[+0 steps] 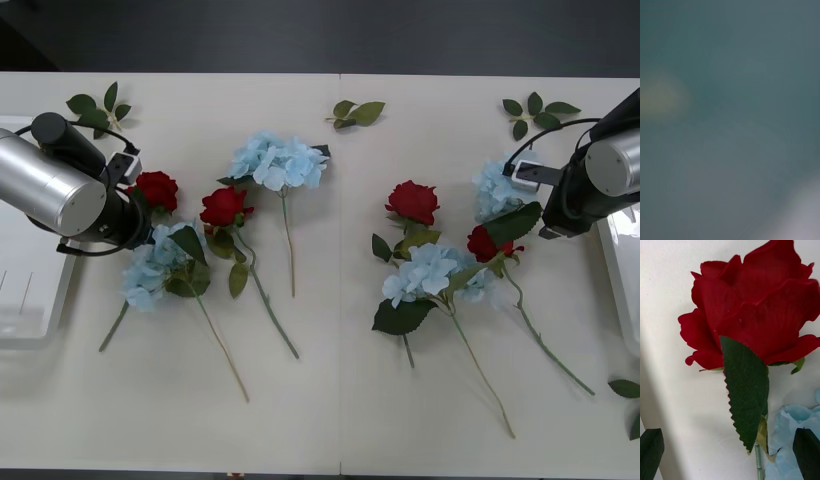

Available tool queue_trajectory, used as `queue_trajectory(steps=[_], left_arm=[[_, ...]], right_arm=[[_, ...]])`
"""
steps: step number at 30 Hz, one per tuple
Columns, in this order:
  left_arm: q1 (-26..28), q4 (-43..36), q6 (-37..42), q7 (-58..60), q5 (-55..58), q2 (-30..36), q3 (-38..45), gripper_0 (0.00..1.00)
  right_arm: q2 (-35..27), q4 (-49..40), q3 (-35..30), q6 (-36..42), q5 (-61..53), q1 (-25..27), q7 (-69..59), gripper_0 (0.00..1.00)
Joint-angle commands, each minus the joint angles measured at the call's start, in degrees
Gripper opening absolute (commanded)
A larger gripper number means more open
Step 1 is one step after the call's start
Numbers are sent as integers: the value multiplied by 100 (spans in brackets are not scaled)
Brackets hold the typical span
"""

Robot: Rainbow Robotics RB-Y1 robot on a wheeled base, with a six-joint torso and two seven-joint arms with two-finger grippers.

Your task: Put the red flowers into the right box and the blue flowers into the left box

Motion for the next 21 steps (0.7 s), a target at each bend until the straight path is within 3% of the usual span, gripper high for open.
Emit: queue_trajectory(steps=[1, 2, 4, 6, 9, 20, 21], left_arm=[[-140, 253, -77, 5, -37, -96, 79, 100], [-140, 288, -95, -4, -37, -122, 79, 100], [-158, 446, -130, -66, -63, -201, 79, 100], [-166, 490, -130, -101, -116, -245, 79, 100], [-166, 525, -130, -110, -133, -280, 70, 100], [-193, 719, -349, -66, -133, -298, -193, 100], [-202, 736, -376, -66, -133, -307, -220, 97]], right_arm=[[-26, 14, 121, -71, -84, -108, 62, 74], [-26, 14, 148, -98, -101, -108, 53, 70], [-26, 14, 253, -194, -128, -108, 26, 42], [-34, 23, 280, -221, -154, -108, -9, 22], [-26, 58, 280, -238, -207, -108, -26, 0], [-34, 260, 201, -335, -646, -117, -132, 0], [-43, 339, 121, -326, -769, -117, -132, 0]])
